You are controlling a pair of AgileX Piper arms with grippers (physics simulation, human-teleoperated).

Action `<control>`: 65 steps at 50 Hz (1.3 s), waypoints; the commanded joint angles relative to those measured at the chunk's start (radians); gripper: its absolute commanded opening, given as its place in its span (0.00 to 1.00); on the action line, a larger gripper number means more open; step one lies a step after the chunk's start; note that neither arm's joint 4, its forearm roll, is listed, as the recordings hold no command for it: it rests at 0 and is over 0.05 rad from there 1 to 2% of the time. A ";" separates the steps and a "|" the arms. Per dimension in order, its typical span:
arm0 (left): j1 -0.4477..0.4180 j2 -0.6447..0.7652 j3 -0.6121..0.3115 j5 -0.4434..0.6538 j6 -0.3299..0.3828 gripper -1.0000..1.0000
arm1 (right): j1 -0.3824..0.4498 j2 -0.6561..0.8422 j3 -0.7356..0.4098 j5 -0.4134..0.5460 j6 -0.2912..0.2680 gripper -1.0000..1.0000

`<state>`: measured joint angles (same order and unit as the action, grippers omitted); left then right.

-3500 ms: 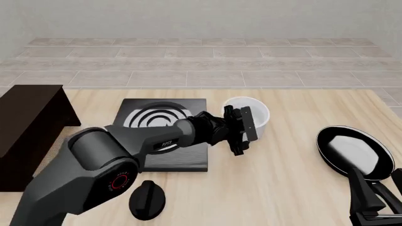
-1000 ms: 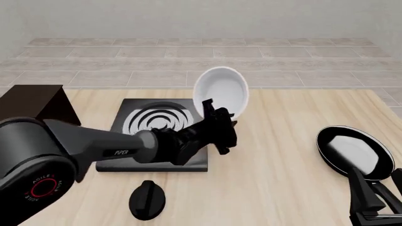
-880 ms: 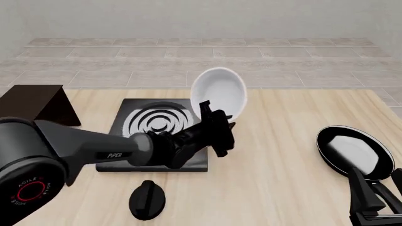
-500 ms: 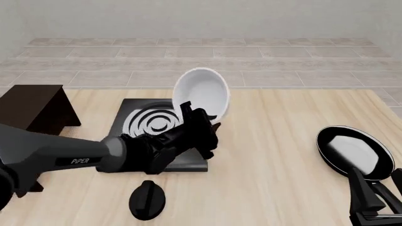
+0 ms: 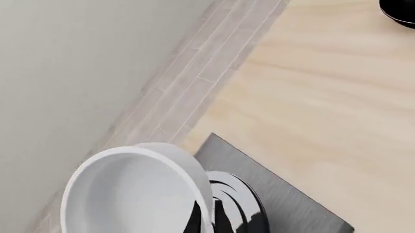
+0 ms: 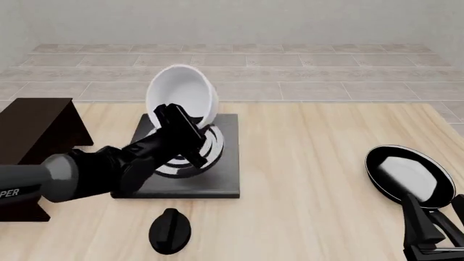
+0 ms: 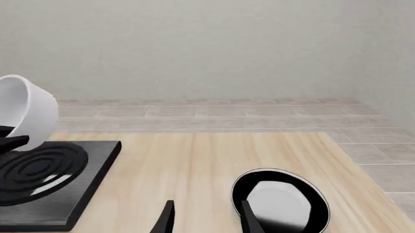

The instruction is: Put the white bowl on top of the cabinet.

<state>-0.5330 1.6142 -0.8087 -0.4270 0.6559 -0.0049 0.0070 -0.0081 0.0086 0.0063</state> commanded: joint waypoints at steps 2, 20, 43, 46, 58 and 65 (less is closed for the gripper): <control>0.102 -0.096 0.010 0.078 -0.059 0.00 | 0.000 0.000 0.000 0.000 0.000 1.00; 0.264 -0.117 0.012 0.194 -0.048 0.00 | 0.000 0.000 0.000 0.000 0.000 1.00; 0.463 -0.324 0.095 0.332 -0.079 0.00 | 0.000 0.000 0.000 0.000 0.000 1.00; 0.472 -0.372 0.083 0.384 -0.090 0.00 | 0.000 0.000 0.000 0.000 0.000 1.00; 0.525 -0.493 0.012 0.563 -0.142 0.00 | 0.000 0.000 0.000 0.000 0.000 1.00; 0.555 -0.495 -0.094 0.703 -0.183 0.00 | 0.000 0.000 0.000 0.000 0.000 1.00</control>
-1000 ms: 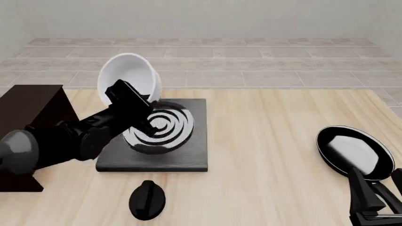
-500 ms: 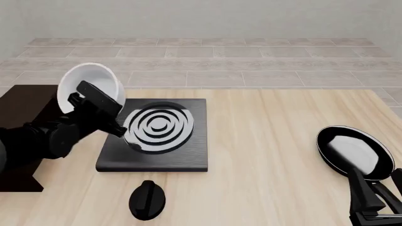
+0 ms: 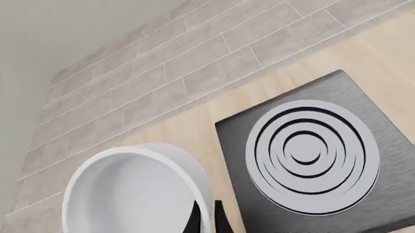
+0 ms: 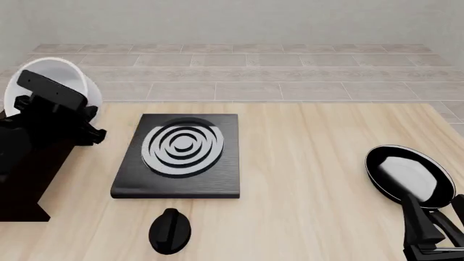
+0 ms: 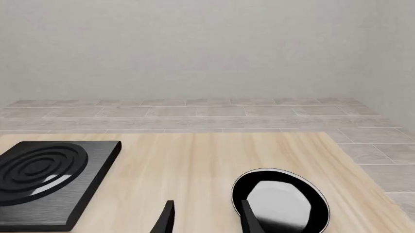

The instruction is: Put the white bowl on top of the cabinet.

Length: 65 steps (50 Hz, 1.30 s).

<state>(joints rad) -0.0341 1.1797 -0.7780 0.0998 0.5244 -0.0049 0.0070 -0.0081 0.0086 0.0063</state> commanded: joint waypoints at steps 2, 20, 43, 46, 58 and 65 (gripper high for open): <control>0.071 -0.046 -0.130 0.187 -0.050 0.00 | 0.000 0.000 0.000 0.000 0.000 1.00; 0.248 0.057 -0.301 0.299 -0.010 0.00 | 0.000 0.000 0.000 0.000 0.000 1.00; 0.402 0.304 -0.422 0.235 -0.072 0.00 | 0.000 0.000 0.000 0.000 0.000 1.00; 0.397 0.322 -0.414 0.225 -0.069 0.00 | 0.000 0.000 0.000 0.000 0.000 1.00; 0.356 0.363 -0.333 0.136 -0.075 0.00 | 0.000 0.000 0.000 0.000 0.000 1.00; 0.335 0.360 -0.320 0.139 -0.093 0.00 | 0.000 0.000 0.000 0.000 0.000 1.00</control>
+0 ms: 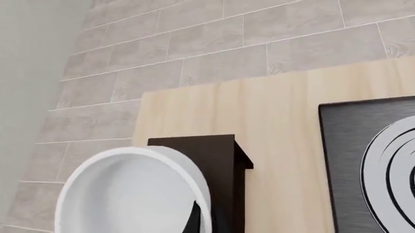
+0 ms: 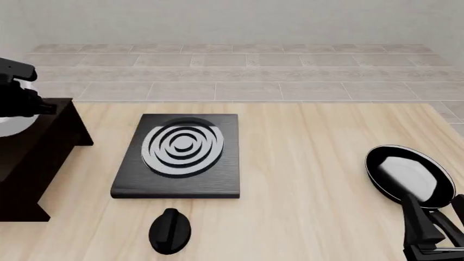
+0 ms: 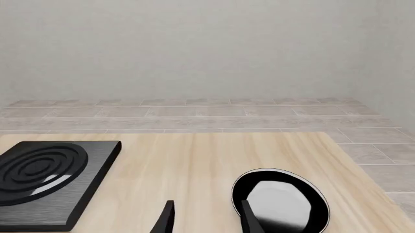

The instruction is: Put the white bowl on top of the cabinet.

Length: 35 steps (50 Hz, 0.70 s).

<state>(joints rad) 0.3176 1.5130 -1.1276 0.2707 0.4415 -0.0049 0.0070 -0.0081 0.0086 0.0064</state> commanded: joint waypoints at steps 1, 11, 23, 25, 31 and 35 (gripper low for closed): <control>-0.017 0.030 0.031 -0.034 -0.008 0.00 | 0.000 0.000 0.000 0.000 0.000 1.00; 0.007 0.076 0.048 -0.071 0.006 0.00 | 0.000 0.000 0.000 0.000 0.000 1.00; 0.014 0.036 0.009 -0.021 0.012 1.00 | 0.000 0.000 0.000 0.000 0.000 1.00; 0.011 0.026 0.008 -0.018 0.015 1.00 | 0.000 0.000 0.000 0.000 0.000 1.00; -0.003 0.017 0.003 -0.011 0.025 1.00 | 0.000 0.000 0.000 0.000 0.000 1.00; -0.012 0.002 0.000 -0.003 0.025 1.00 | 0.000 0.000 0.000 0.000 0.000 1.00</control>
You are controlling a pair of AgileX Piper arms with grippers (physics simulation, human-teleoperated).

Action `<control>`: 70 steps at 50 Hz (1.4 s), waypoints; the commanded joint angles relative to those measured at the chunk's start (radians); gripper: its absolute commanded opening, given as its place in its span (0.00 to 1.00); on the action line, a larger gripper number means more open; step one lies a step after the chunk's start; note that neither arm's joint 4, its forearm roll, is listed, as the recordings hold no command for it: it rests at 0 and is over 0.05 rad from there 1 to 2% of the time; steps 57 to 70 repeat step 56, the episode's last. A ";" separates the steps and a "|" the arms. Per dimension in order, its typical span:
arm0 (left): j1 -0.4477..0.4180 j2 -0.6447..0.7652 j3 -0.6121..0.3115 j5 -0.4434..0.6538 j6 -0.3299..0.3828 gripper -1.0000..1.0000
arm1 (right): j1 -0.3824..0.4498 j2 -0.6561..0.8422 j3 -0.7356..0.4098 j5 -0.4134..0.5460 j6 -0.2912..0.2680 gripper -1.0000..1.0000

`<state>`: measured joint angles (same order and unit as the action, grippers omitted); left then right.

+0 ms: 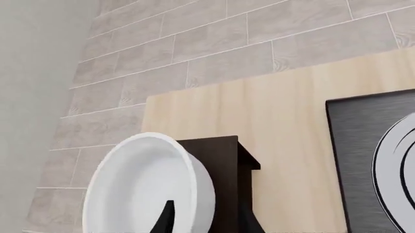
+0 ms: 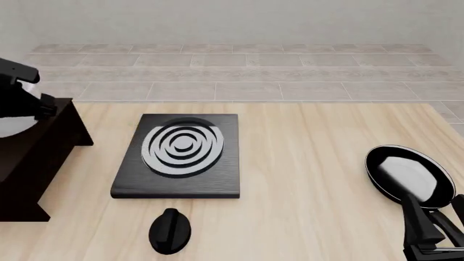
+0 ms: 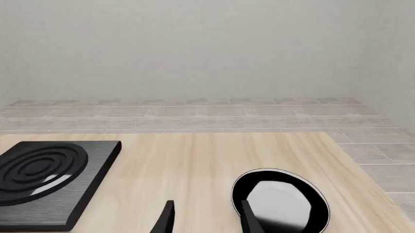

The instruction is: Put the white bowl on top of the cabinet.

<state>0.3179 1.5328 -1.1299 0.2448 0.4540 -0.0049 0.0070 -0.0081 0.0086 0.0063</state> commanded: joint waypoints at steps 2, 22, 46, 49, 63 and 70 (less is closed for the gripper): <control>-0.013 -0.025 -0.003 0.028 0.014 1.00 | 0.000 0.000 0.000 0.000 0.000 1.00; -0.039 -0.144 -0.078 0.126 0.015 1.00 | 0.000 0.000 0.000 0.000 0.000 1.00; -0.180 -0.626 0.097 0.164 -0.006 1.00 | 0.000 0.000 0.000 0.000 0.000 1.00; -0.223 -0.700 0.131 0.179 -0.018 1.00 | 0.000 0.000 0.000 0.000 0.000 1.00; -0.338 -0.868 0.170 0.236 -0.042 1.00 | 0.000 0.000 0.000 0.000 0.000 1.00; -0.338 -0.868 0.170 0.236 -0.042 1.00 | 0.000 0.000 0.000 0.000 0.000 1.00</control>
